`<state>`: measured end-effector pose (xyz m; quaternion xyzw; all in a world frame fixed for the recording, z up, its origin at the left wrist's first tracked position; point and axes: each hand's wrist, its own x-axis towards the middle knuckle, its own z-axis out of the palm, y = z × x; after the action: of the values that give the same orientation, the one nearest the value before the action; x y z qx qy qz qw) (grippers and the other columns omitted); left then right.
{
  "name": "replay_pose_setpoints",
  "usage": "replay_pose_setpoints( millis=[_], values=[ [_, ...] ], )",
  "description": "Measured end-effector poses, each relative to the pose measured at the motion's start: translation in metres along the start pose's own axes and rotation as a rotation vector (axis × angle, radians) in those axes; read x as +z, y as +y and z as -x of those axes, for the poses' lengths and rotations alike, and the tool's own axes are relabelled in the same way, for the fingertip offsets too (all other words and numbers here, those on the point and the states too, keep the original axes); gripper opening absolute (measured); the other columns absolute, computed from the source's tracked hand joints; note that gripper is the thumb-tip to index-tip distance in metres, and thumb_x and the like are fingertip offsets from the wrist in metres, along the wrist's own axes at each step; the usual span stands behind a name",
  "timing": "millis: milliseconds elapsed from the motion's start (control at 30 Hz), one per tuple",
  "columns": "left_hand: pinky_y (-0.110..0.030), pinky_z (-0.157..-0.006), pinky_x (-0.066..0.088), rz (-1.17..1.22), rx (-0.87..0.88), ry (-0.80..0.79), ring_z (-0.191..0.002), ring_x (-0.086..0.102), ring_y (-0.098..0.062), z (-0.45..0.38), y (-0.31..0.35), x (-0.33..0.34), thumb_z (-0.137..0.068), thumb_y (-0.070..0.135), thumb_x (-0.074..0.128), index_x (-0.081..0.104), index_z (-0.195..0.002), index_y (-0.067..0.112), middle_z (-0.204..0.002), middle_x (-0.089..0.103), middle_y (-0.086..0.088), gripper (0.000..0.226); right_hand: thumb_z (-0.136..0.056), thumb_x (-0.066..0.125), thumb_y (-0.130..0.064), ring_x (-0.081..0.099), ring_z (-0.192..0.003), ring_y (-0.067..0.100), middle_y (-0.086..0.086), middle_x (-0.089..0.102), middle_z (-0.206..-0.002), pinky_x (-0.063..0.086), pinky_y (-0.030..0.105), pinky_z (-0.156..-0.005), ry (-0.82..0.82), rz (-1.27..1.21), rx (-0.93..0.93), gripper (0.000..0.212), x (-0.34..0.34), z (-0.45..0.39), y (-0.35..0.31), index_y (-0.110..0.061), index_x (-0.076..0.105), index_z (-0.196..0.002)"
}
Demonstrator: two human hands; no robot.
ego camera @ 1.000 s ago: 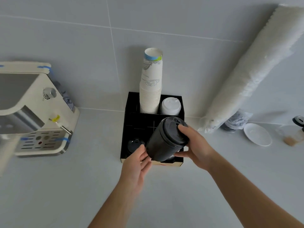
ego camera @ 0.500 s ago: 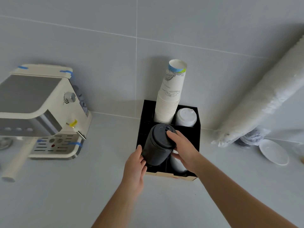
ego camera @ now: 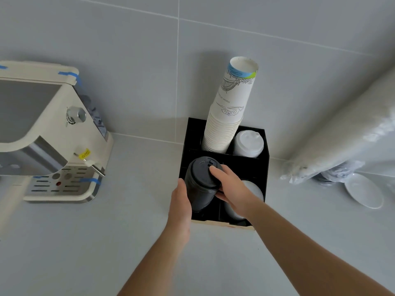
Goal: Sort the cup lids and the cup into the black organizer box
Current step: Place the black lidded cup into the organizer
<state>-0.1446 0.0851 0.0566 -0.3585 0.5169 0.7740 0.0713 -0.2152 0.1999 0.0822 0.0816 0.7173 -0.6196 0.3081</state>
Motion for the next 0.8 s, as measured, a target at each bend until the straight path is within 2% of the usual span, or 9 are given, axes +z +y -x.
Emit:
replay_pose_setpoints(
  millis=[100,200,300,367,500,600,700,767,800],
  values=[
    [-0.029,-0.105,0.037,-0.007,-0.001,-0.039,-0.122,0.053,-0.008,-0.004,-0.002,0.000,-0.097,0.060,0.026,0.052,-0.137,0.031,-0.131,0.060,0.011,0.056,-0.086,0.062,-0.052,0.068,-0.110,0.011,-0.005,0.072,-0.121,0.053,0.031,-0.093,0.026,0.046,-0.023,0.037,0.003,-0.006,0.007,-0.032,0.064,-0.117],
    [-0.032,-0.113,0.031,-0.026,-0.005,-0.080,-0.131,0.046,-0.006,-0.006,-0.003,-0.002,-0.089,0.071,0.032,0.046,-0.142,0.038,-0.142,0.053,0.014,0.064,-0.074,0.064,-0.061,0.069,-0.110,0.014,-0.005,0.074,-0.116,0.052,0.041,-0.102,0.040,0.074,-0.062,0.049,0.004,-0.010,0.008,-0.032,0.066,-0.114],
    [-0.030,-0.109,0.027,-0.029,-0.025,-0.114,-0.136,0.039,-0.007,-0.007,-0.003,-0.004,-0.058,0.092,0.045,0.037,-0.146,0.042,-0.147,0.046,0.017,0.100,-0.081,0.061,-0.058,0.068,-0.109,0.010,-0.010,0.073,-0.112,0.052,0.040,-0.103,0.064,0.161,-0.116,0.043,0.006,-0.009,0.007,-0.033,0.065,-0.117],
    [-0.030,-0.107,0.026,-0.025,-0.054,-0.126,-0.139,0.036,-0.007,-0.007,-0.001,-0.004,-0.047,0.094,0.052,0.033,-0.148,0.042,-0.150,0.043,0.018,0.115,-0.090,0.057,-0.051,0.066,-0.106,0.007,-0.012,0.072,-0.109,0.052,0.035,-0.099,0.097,0.236,-0.150,0.036,0.006,-0.006,0.006,-0.031,0.063,-0.119],
    [-0.028,-0.103,0.025,-0.030,-0.065,-0.163,-0.131,0.041,-0.003,-0.007,0.001,-0.003,-0.071,0.079,0.050,0.040,-0.145,0.037,-0.143,0.049,0.019,0.085,-0.095,0.054,-0.048,0.065,-0.103,0.008,-0.011,0.070,-0.107,0.052,0.029,-0.090,0.148,0.320,-0.186,0.035,0.007,0.001,0.007,-0.026,0.061,-0.122],
    [-0.027,-0.096,0.028,-0.007,-0.036,-0.151,-0.099,0.050,0.010,-0.008,0.000,-0.004,-0.090,0.062,0.045,0.057,-0.117,0.040,-0.110,0.060,0.025,0.036,-0.095,0.053,-0.049,0.065,-0.105,0.010,-0.010,0.070,-0.108,0.051,0.028,-0.089,0.143,0.310,-0.173,0.037,0.006,0.002,0.008,-0.027,0.061,-0.123],
    [-0.026,-0.093,0.030,0.014,-0.033,-0.103,-0.083,0.049,0.013,-0.001,0.008,-0.002,-0.096,0.052,0.042,0.057,-0.094,0.044,-0.092,0.057,0.027,0.017,-0.092,0.055,-0.053,0.065,-0.110,0.007,-0.014,0.072,-0.113,0.050,0.033,-0.100,0.089,0.230,-0.138,0.039,0.002,0.003,0.003,-0.032,0.063,-0.125],
    [-0.025,-0.093,0.030,0.002,-0.028,-0.074,-0.082,0.048,0.011,0.005,0.012,-0.003,-0.098,0.047,0.042,0.055,-0.107,0.044,-0.089,0.055,0.027,0.016,-0.095,0.054,-0.048,0.064,-0.107,0.000,-0.019,0.071,-0.112,0.048,0.029,-0.099,0.064,0.184,-0.133,0.028,-0.002,0.002,0.000,-0.040,0.063,-0.120],
    [-0.025,-0.093,0.030,0.006,-0.031,-0.062,-0.088,0.050,0.006,0.005,0.011,-0.005,-0.098,0.046,0.043,0.054,-0.122,0.038,-0.093,0.056,0.024,0.027,-0.097,0.054,-0.045,0.062,-0.103,-0.005,-0.022,0.069,-0.110,0.045,0.027,-0.096,0.066,0.169,-0.131,0.023,-0.004,0.002,-0.003,-0.042,0.060,-0.120]
  ],
)
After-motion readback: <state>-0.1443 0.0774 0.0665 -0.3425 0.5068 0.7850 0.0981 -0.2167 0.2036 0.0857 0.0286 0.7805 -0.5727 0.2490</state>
